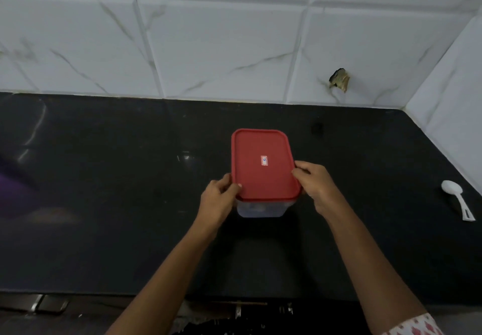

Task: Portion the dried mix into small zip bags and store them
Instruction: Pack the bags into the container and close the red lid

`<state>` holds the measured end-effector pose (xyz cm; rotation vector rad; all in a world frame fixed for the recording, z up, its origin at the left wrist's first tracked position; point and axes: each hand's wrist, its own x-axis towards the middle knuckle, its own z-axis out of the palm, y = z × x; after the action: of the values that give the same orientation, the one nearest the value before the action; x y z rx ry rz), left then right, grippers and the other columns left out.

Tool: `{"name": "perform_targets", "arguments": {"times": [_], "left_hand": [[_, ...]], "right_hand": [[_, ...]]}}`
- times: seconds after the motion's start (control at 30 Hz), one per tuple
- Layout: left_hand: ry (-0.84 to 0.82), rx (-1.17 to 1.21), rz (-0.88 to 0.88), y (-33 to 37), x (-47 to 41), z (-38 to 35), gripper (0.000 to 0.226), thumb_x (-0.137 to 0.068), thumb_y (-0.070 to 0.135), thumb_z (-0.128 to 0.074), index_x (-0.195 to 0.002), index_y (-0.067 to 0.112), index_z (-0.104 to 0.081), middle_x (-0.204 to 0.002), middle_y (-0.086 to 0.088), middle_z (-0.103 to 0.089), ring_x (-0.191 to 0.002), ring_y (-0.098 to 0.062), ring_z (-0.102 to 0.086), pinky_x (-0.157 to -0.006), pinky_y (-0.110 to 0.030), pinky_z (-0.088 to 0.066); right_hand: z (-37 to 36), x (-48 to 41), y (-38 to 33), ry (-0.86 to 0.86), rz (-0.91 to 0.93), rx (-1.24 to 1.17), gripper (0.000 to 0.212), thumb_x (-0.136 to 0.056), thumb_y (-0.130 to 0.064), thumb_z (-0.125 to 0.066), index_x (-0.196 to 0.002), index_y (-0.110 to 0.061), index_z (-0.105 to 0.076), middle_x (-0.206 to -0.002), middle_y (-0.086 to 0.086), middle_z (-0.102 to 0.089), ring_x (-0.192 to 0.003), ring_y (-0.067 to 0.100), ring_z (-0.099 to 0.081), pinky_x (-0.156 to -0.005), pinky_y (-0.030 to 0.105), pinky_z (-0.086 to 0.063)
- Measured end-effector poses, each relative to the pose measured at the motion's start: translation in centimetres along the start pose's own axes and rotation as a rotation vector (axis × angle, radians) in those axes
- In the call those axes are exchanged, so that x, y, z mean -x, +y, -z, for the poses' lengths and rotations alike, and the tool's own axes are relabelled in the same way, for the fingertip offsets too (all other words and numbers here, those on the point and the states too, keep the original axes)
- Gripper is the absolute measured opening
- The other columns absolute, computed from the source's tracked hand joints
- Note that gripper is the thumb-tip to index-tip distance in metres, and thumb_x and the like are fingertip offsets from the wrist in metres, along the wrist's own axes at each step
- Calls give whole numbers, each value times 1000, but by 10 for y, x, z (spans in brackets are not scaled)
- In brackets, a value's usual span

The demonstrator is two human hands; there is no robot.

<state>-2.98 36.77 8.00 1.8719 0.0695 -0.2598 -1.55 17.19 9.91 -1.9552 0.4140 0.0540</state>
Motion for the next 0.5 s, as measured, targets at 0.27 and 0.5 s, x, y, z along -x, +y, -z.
{"name": "perform_targets", "arguments": {"times": [0.27,0.5], "left_hand": [[81,-19,126,26,-51,-17,64,-93,50,-40,-143,9,-34,-146,-14,-35,-130,-29,-41,-106,-47,-38],[136,152,168,50,-95,-24,49,-101,38,-26,-131,7,-48,-128,-11,-52,-115,-26,-51,-99,-39,-41]], "right_hand": [[25,-13,2,-54,-137,-2,33,-93,-42,-48,-112,-16,-59,-108,5,-62,-99,21,-60,-87,37,-49],[-3,-55,-20,-40,-51,-183,43,-98,-42,-36,-134,-22,-48,-133,4,-53,-118,19,-53,-103,38,-42]]}}
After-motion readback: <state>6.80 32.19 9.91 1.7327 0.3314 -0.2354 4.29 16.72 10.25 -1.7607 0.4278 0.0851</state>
